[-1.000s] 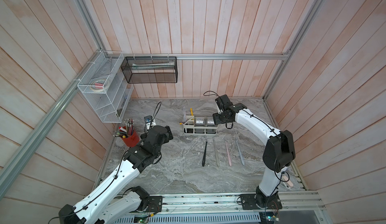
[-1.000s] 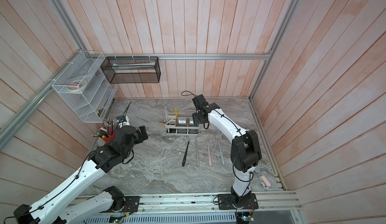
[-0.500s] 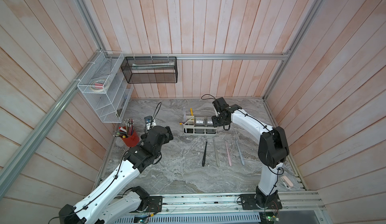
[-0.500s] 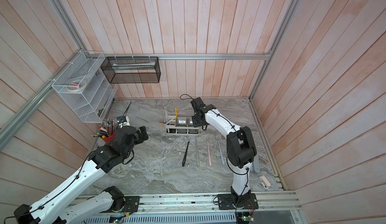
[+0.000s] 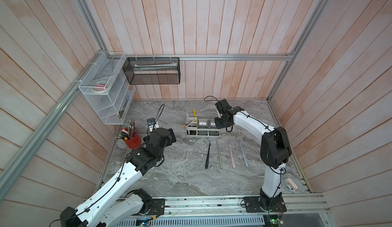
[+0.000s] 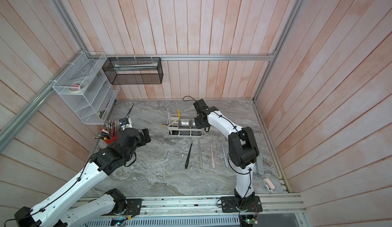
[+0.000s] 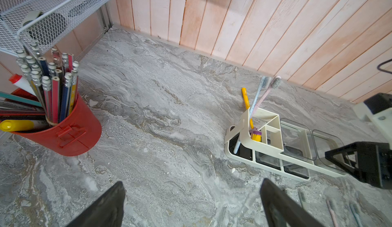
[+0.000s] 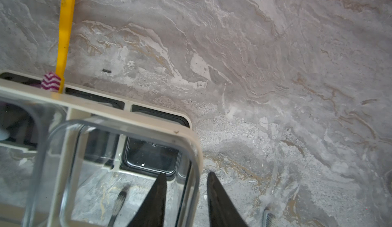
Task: Place the toothbrush into the toothbrush holder
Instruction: Move the toothbrush holder to the center of the board.
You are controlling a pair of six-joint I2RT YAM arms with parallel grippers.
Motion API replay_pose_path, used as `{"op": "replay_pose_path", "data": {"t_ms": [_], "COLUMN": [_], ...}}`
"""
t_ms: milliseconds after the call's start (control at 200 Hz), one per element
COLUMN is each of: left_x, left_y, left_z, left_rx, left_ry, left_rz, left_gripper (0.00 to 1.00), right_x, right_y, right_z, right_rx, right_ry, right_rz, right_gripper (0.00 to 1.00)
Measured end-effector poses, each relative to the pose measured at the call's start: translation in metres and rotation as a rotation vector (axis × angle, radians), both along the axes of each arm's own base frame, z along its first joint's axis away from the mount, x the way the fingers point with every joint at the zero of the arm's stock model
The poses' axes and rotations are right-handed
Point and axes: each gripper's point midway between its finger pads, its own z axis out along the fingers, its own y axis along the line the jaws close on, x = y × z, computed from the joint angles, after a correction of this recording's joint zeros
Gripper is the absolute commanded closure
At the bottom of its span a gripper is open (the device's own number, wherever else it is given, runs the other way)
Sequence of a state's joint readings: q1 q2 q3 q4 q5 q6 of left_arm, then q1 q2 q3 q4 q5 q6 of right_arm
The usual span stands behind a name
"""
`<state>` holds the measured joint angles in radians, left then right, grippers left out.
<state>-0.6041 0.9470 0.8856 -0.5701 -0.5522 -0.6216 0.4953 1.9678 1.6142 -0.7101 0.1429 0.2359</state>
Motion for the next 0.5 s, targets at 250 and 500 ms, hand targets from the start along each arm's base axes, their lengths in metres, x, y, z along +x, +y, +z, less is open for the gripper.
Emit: {"op": "replay_pose_path", "data": {"t_ms": [250, 500], "left_x": [0.0008, 0.0008], "left_y": [-0.0031, -0.005], "left_z": [-0.0037, -0.0052], "left_rx": [-0.009, -0.02], "left_ry": [0.013, 0.02], "left_rz": [-0.007, -0.011], "left_gripper": [0.0, 0.0], "right_x": [0.0028, 0.0029], "right_y": [-0.0028, -0.0008], "right_z": [0.0004, -0.0008], "right_rx": [0.007, 0.016], "right_ry": [-0.004, 0.001], "right_rz": [-0.011, -0.007], "right_gripper": [0.75, 0.81]}}
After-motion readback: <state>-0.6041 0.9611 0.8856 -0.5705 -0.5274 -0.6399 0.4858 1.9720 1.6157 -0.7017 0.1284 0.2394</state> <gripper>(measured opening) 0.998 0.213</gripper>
